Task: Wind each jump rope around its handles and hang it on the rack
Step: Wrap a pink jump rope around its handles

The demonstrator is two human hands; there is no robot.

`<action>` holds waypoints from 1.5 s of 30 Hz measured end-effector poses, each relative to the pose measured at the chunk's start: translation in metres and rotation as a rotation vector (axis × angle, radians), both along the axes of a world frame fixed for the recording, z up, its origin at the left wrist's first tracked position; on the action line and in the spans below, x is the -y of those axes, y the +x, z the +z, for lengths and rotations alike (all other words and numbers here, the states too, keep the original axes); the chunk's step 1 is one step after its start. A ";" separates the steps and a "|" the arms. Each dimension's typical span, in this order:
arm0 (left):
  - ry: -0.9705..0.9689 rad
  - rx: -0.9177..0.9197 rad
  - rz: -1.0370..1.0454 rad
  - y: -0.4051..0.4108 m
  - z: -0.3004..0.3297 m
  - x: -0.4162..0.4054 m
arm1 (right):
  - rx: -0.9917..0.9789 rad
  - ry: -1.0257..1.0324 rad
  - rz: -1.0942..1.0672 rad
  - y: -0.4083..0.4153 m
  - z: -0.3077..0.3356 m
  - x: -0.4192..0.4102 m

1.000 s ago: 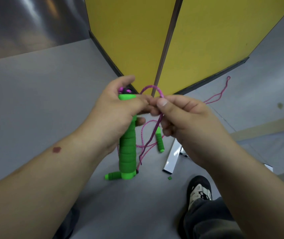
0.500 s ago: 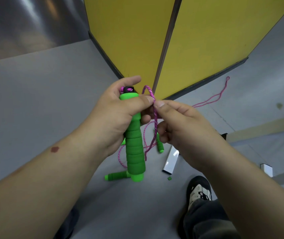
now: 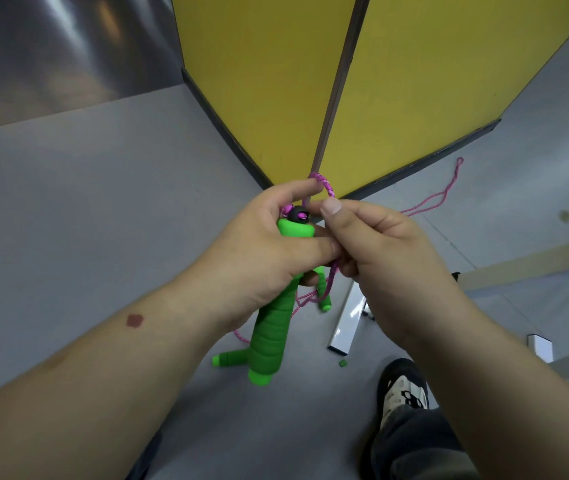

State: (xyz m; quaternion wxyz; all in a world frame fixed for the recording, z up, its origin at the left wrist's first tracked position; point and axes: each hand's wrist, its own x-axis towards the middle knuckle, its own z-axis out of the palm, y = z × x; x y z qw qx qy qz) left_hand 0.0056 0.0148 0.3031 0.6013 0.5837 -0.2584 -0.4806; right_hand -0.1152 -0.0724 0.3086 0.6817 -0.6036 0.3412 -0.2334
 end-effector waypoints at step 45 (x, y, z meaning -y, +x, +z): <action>-0.026 0.151 0.109 0.003 -0.007 0.001 | -0.049 0.080 0.006 0.002 -0.013 0.007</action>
